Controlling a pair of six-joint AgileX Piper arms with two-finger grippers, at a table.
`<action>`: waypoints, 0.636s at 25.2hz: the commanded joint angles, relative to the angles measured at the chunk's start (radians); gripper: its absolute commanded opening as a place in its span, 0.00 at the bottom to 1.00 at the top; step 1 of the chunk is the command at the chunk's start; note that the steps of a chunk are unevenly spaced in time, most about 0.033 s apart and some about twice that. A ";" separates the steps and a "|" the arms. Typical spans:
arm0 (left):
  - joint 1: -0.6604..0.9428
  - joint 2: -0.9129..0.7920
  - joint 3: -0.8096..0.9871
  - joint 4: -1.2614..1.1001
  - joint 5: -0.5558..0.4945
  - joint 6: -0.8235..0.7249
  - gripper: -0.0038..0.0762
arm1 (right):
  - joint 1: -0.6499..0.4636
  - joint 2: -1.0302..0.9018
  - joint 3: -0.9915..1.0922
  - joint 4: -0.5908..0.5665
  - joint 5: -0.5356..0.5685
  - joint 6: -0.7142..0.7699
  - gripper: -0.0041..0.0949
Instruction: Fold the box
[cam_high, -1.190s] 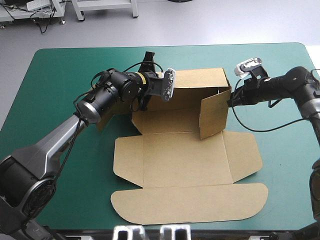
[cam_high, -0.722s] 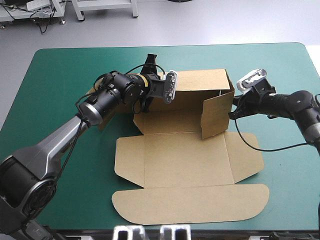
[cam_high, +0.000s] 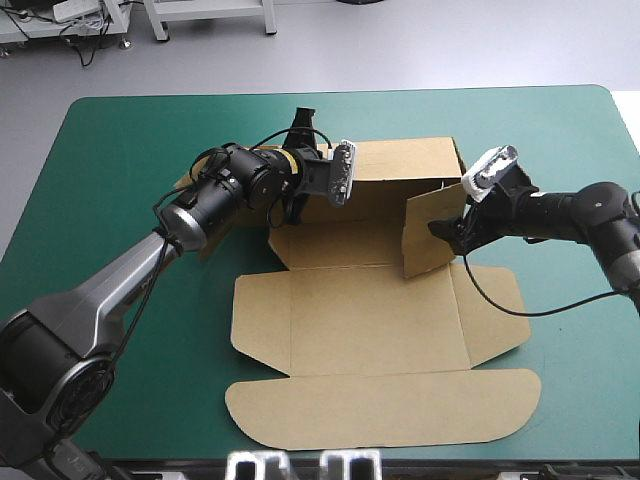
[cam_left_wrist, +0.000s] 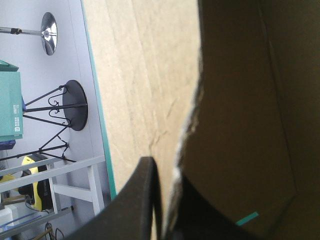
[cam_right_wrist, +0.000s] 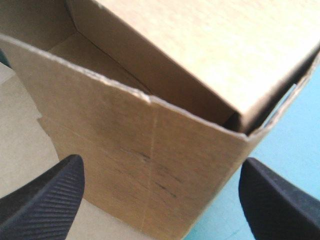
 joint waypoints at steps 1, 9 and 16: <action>-0.036 0.004 0.013 -0.135 0.113 -0.063 0.04 | 0.061 -0.014 -0.026 0.071 -0.085 -0.044 0.84; -0.038 0.004 0.013 -0.137 0.112 -0.144 0.04 | 0.126 -0.011 -0.026 0.002 -0.310 0.035 0.69; -0.038 0.004 0.013 -0.142 0.103 -0.142 0.04 | 0.126 -0.011 -0.026 -0.022 -0.253 0.030 0.34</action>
